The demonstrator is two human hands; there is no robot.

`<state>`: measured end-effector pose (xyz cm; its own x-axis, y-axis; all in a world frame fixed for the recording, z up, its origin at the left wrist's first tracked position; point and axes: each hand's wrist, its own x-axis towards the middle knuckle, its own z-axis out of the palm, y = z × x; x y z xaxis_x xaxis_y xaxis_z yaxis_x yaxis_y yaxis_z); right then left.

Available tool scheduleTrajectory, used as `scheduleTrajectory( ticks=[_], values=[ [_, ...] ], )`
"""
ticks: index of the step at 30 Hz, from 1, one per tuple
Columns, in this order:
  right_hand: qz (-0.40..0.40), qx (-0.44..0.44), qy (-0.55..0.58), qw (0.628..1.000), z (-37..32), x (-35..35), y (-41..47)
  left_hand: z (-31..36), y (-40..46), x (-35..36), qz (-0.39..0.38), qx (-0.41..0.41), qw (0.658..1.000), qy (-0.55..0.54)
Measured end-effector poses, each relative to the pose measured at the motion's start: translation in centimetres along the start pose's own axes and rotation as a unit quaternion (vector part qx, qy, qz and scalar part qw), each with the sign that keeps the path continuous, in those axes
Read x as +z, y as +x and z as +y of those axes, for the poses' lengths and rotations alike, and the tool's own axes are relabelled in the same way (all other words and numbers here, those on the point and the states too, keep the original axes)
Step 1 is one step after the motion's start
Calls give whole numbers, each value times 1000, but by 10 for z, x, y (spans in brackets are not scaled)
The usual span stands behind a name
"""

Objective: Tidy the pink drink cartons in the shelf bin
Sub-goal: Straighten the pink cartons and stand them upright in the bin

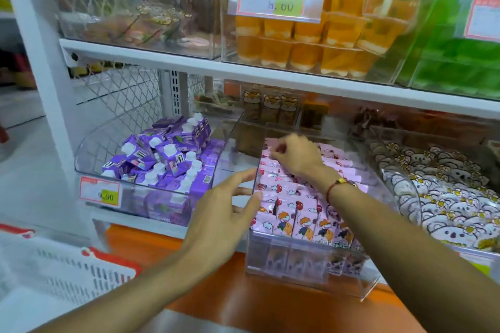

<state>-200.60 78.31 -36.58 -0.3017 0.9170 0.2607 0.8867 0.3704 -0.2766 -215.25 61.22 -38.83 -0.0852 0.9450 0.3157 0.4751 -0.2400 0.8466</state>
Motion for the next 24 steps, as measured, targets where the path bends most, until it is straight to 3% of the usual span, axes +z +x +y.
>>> scheduleTrajectory(
  ticks=[4, 6, 10, 16, 20, 24],
  values=[
    [-140, -10, 48, 989, 1, -21, 2, 1, 1, -1, 2, 15, 999, 33],
    [-142, -27, 46, 988, -3, -32, -3, 1, 1, 0, 1, 17, 999, 41],
    [-60, -66, -14, 996, -10, -27, -16, 2, 3, -2, 7, 5, 1000, 19],
    [-61, -7, -24, 998, -14, -19, -20, 5, 4, -9, -27, 1, 1000, -4],
    [38, 14, 111, 993, -17, -25, -28, 6, 4, -9, -26, 3, 1000, -6],
    [163, 45, 259, 951, -31, -35, -44, 5, 7, -10, -33, -8, 999, -5]
  ],
)
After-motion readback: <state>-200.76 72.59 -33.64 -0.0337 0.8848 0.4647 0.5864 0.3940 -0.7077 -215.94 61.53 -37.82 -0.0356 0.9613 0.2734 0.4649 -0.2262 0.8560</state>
